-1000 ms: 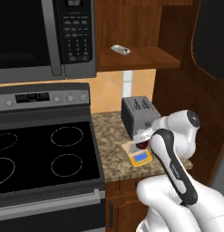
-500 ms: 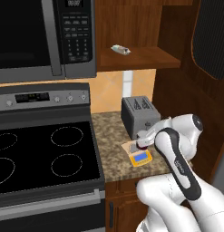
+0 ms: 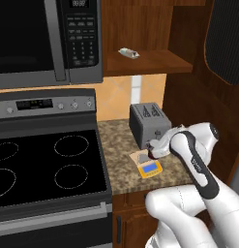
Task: Pick the canned food and place it on the digital scale for weighing, and close the cabinet.
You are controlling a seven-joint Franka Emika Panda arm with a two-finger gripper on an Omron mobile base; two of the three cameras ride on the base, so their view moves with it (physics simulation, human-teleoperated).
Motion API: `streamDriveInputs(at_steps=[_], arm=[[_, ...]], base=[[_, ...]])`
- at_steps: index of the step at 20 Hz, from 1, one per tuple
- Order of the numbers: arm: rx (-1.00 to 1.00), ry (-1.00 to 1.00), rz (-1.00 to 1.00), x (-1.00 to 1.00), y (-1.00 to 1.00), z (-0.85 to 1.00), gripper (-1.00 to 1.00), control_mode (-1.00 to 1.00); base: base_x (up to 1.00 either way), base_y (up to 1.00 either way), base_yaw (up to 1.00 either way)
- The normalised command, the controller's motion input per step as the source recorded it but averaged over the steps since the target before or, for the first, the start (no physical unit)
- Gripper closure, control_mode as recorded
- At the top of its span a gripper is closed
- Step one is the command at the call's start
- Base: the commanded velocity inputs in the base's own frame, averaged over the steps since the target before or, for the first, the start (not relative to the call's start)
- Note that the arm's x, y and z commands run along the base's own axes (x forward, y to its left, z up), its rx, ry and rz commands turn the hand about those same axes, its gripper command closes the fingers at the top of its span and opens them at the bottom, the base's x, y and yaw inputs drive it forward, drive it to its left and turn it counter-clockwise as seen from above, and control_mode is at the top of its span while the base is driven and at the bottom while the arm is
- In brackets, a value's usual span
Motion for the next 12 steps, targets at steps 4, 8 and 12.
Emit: streamDriveInputs(at_steps=[4, 8, 12], arm=[[0.01, 0.00, 0.11, 0.26, 0.00, -0.23, 1.00, -1.00], [0.00, 0.00, 0.11, 0.23, 0.01, -0.39, 1.00, -1.00], [0.00, 0.00, 0.06, 0.34, 0.01, -0.27, 1.00, -1.00]], base=[[0.00, 0.00, 0.00], [0.00, 0.00, 0.00], [0.00, 0.00, 0.00]])
